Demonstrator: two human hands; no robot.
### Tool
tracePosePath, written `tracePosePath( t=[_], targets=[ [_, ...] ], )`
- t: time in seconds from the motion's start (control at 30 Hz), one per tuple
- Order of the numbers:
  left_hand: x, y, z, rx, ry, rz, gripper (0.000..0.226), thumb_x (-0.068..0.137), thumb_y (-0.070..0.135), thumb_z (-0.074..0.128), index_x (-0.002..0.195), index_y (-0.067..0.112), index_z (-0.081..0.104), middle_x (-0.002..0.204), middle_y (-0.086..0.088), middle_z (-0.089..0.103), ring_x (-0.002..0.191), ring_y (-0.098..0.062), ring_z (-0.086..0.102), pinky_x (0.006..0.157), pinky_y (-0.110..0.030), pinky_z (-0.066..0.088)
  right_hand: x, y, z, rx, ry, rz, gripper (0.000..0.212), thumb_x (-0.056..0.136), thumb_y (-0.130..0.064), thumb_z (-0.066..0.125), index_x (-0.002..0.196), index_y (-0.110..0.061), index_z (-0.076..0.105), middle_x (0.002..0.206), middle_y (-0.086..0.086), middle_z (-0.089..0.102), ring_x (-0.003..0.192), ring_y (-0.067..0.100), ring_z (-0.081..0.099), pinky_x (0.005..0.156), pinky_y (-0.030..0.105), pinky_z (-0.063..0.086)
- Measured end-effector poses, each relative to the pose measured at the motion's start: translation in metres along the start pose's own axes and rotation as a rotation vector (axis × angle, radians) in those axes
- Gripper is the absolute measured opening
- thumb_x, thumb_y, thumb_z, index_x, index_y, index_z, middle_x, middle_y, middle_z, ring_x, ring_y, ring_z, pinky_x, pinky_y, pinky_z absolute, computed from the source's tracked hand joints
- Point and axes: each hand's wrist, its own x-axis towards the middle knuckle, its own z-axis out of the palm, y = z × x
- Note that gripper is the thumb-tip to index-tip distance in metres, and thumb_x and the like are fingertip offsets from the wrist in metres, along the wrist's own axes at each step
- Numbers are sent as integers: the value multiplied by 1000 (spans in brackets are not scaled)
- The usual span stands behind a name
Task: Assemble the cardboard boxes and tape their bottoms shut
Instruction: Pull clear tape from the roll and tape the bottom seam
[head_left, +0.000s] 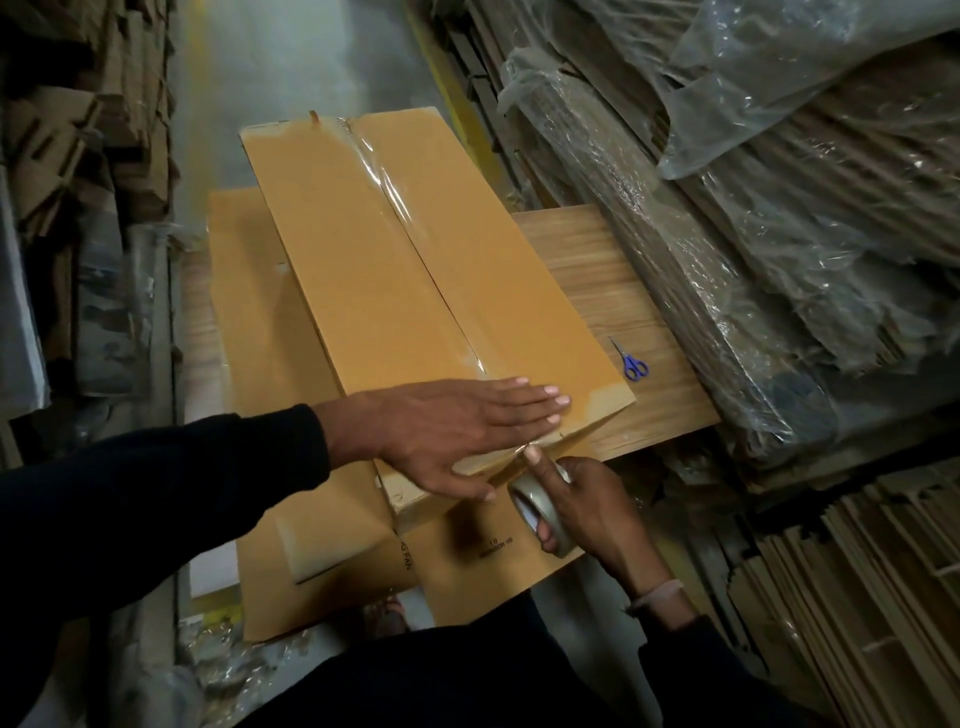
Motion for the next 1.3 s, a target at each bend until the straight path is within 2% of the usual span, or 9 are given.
tracePosePath(
  t=[0.13,0.37,0.53,0.8,0.9,1.0,1.13,1.2,1.3],
  targets=[
    [-4,-16,-7,-51,-7,7,86,102,29,62,167,4,11,176,-15,-1,163,-27,-4,130,-54,10,13,-6,7,6,28,-27,71,102,-66,51,78,-2,70,59,15,71,51,29,69,62,41,62],
    [-4,-29,-6,-6,-49,13,76,105,37,44,169,16,9,177,-5,-2,163,-26,-8,130,-56,10,25,-12,8,-1,46,-41,66,107,-57,48,70,-6,67,52,7,68,49,22,67,57,21,55],
    [-5,-27,-8,11,-14,-4,83,105,35,54,168,7,7,176,-11,-1,163,-25,-7,132,-50,4,24,-10,8,64,10,-43,75,102,-67,50,74,-1,71,60,16,71,49,27,67,64,39,62],
    [-4,-26,-12,-98,-35,-109,94,96,29,70,168,11,12,177,-6,0,163,-22,-7,131,-51,1,34,-8,3,109,-64,-79,77,100,-71,51,65,-5,73,61,19,70,50,29,67,62,35,60],
    [-4,-15,-14,-95,11,-183,88,98,33,66,167,10,17,176,-10,2,163,-28,-7,131,-52,0,37,-3,-2,201,-120,-87,69,99,-66,58,84,-2,76,67,20,72,55,28,69,59,33,59],
    [-9,20,-6,-8,184,-400,75,98,24,59,164,7,28,175,-16,10,163,-31,6,130,-55,15,37,12,-5,283,-215,-104,51,104,-53,57,114,-4,68,79,18,76,67,27,73,66,34,60],
    [0,97,16,102,693,-755,31,101,11,67,131,4,71,147,-10,62,133,-26,62,106,-44,53,36,28,-18,533,-318,-49,44,113,-34,44,124,2,66,94,30,75,78,36,73,71,38,62],
    [19,131,28,-63,927,-1009,13,99,17,74,111,11,76,121,1,73,104,-19,71,84,-38,58,36,33,-25,629,-363,-23,38,112,-27,47,128,2,66,104,30,75,85,35,74,74,38,63],
    [53,153,39,-479,1129,-1435,26,89,37,84,108,25,72,105,14,70,85,-6,68,69,-27,56,33,38,-31,616,-399,-57,32,111,-24,48,125,-4,70,107,21,78,93,27,75,80,34,62]
  ],
)
